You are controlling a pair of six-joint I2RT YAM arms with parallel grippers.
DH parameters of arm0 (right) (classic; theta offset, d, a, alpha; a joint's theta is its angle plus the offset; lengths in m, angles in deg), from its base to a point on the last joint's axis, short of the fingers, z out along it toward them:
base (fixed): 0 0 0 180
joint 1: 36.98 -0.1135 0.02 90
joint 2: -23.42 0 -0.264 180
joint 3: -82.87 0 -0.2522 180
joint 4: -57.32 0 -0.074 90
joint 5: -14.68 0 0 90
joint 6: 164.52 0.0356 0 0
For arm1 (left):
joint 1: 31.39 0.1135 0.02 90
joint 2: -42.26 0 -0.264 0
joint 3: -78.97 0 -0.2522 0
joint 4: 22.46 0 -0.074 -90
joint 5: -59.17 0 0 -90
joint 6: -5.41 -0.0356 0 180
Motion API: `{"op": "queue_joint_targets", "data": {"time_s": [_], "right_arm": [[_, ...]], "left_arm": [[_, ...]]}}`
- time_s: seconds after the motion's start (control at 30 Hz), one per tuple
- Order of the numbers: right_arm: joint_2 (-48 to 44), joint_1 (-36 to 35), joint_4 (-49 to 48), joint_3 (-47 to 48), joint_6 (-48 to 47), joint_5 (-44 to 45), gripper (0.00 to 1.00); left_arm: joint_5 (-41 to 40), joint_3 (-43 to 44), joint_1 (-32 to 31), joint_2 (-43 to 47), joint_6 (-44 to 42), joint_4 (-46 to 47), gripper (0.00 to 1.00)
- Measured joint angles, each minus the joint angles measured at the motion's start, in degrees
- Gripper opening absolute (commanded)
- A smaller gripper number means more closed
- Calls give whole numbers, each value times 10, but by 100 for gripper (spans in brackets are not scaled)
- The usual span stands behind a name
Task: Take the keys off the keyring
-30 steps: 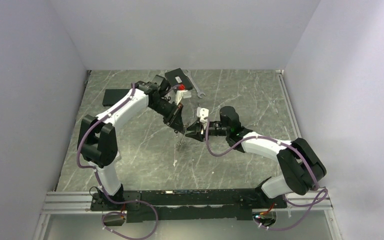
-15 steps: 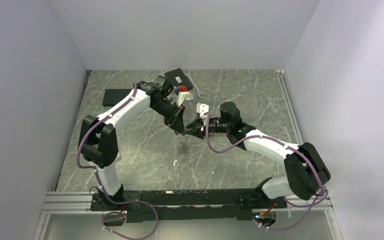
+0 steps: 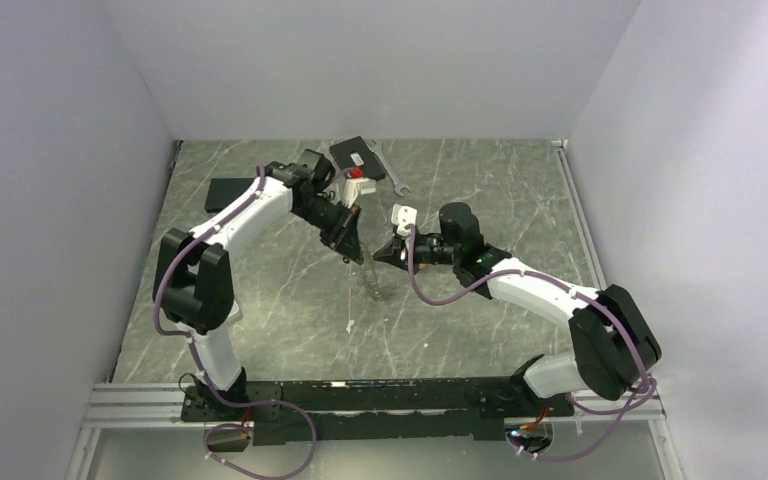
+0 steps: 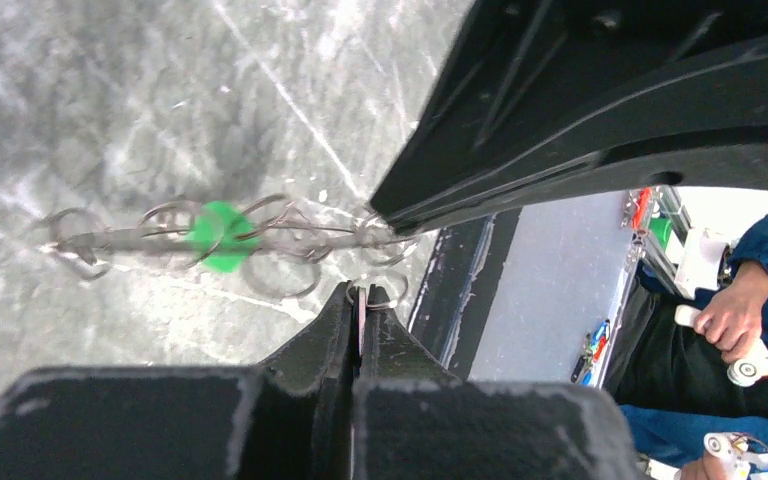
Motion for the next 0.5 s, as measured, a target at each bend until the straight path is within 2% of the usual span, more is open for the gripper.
{"op": "queue_joint_targets", "data": {"time_s": [0.17,0.5], "right_arm": [[-2,0,0,-6,1,1,0],[-4,0,0,-17,3,1,0]], "left_arm": [[-1,-21,27,-9,17,29,0],[0,-37,21,-21,24,44,0]]}}
